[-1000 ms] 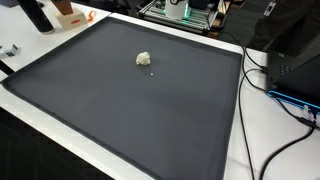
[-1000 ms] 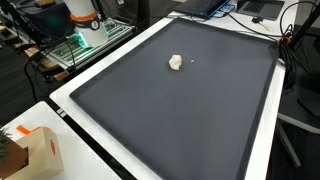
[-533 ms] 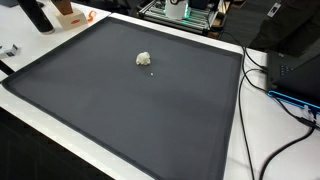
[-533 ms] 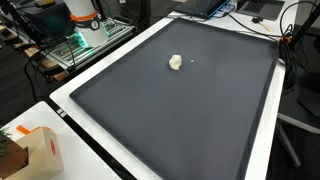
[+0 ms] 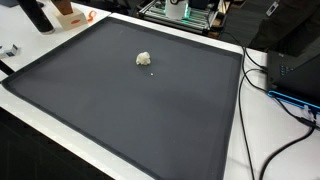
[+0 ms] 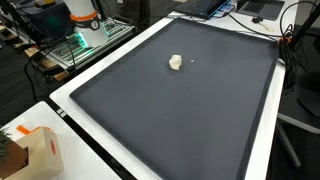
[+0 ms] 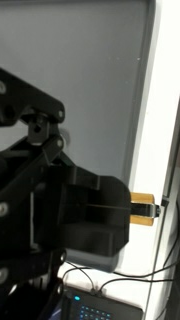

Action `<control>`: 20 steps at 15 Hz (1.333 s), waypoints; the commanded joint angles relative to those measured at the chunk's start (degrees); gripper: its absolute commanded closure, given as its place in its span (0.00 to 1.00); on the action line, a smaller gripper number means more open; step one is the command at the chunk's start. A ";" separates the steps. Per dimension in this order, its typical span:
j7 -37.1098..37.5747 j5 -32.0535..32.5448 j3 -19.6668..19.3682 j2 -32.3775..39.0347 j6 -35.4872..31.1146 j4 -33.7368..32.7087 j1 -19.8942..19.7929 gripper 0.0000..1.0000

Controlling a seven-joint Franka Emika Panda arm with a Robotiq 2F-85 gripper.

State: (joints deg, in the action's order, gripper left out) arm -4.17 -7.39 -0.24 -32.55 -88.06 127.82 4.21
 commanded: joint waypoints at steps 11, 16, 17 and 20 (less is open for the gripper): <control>27.35 -5.40 0.23 14.42 -26.42 2.81 -7.15 0.77; 34.25 -4.27 0.30 16.64 -27.25 3.45 -8.47 0.77; 34.12 -4.33 0.10 16.68 -26.97 3.82 -8.52 0.77; 33.36 -4.31 -0.36 16.71 -26.00 4.74 -8.82 0.77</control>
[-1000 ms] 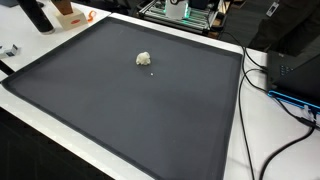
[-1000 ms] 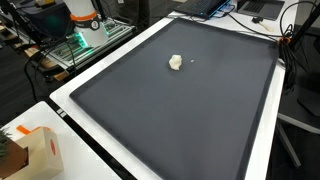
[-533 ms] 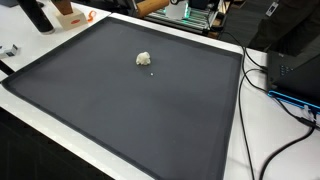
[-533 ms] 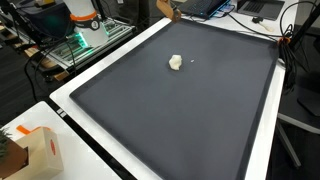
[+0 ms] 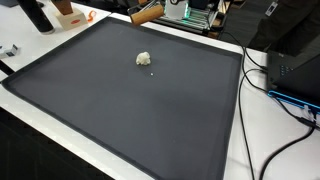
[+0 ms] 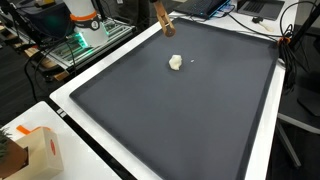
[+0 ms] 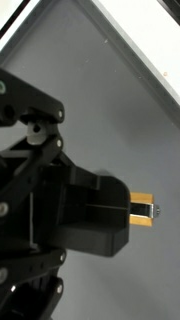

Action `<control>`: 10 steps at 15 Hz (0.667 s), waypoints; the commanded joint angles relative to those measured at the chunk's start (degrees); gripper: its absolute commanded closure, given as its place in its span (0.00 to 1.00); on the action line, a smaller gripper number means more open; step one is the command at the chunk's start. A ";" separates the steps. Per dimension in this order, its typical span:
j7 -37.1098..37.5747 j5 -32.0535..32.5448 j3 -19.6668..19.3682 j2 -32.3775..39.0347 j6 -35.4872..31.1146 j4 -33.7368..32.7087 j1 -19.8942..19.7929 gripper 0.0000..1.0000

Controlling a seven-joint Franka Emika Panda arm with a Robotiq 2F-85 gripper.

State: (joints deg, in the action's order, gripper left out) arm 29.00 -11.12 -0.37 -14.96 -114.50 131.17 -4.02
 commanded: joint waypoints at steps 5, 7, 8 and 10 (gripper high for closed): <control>0.63 -0.16 -0.86 -0.58 0.02 3.29 -1.76 0.77; 1.14 -0.06 -1.04 -0.44 -0.49 4.01 -2.35 0.77; 1.57 -0.39 -1.14 -0.30 -0.91 4.32 -2.59 0.77; 2.64 -1.19 -1.40 0.07 -1.48 4.71 -2.91 0.77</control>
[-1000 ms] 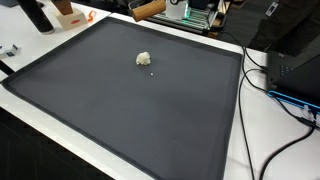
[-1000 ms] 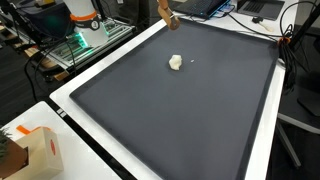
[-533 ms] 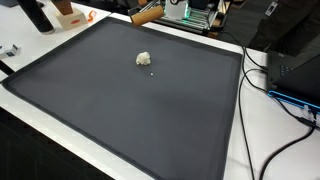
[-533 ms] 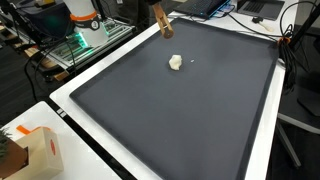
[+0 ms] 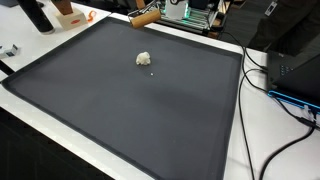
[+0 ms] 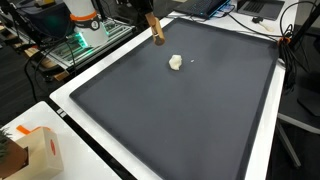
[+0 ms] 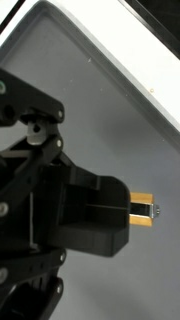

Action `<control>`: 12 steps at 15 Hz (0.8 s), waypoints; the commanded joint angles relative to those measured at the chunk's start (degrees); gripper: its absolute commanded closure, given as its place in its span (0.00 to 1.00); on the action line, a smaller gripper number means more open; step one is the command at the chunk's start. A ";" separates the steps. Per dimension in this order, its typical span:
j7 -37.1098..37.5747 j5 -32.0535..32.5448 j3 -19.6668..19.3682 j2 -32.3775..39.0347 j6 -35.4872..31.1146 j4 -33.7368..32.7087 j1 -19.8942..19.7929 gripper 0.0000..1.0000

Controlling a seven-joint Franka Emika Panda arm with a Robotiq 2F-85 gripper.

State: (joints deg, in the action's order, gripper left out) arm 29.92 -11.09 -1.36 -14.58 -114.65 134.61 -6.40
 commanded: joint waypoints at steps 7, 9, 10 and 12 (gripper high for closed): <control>4.04 -4.34 -1.35 1.68 -4.14 2.15 -0.70 0.77; 3.78 -5.42 -1.61 2.49 -5.05 2.18 -0.62 0.77; 3.47 -5.79 -1.73 2.93 -5.50 2.19 -0.60 0.77; 3.29 -5.92 -1.89 3.77 -6.69 2.31 -0.64 0.77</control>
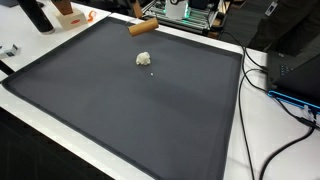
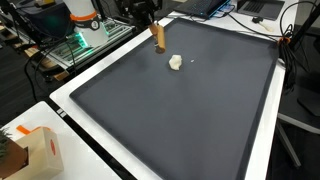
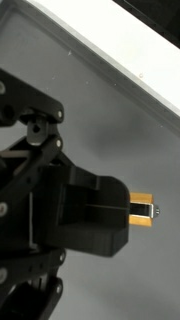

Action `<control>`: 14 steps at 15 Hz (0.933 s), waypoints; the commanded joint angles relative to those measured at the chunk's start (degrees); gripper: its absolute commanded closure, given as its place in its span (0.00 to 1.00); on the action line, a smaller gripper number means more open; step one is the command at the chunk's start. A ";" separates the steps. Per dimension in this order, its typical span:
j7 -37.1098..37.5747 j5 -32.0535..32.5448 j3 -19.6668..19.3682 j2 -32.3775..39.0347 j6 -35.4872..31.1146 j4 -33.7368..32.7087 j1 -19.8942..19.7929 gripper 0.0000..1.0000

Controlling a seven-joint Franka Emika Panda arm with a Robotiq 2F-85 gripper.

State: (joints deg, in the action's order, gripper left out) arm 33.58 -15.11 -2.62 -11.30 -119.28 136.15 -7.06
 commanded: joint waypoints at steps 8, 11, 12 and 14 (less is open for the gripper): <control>-0.24 -2.24 -1.24 3.58 -6.36 1.00 0.15 0.77; 1.51 -1.95 -1.16 4.64 -8.69 1.15 0.14 0.77; 2.20 -1.79 -1.13 4.90 -9.56 1.20 0.16 0.77; 3.21 -1.61 -1.13 5.39 -10.64 1.19 0.25 0.77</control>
State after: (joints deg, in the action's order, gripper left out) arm 35.24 -15.56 -3.42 -5.99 -127.77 136.68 -7.06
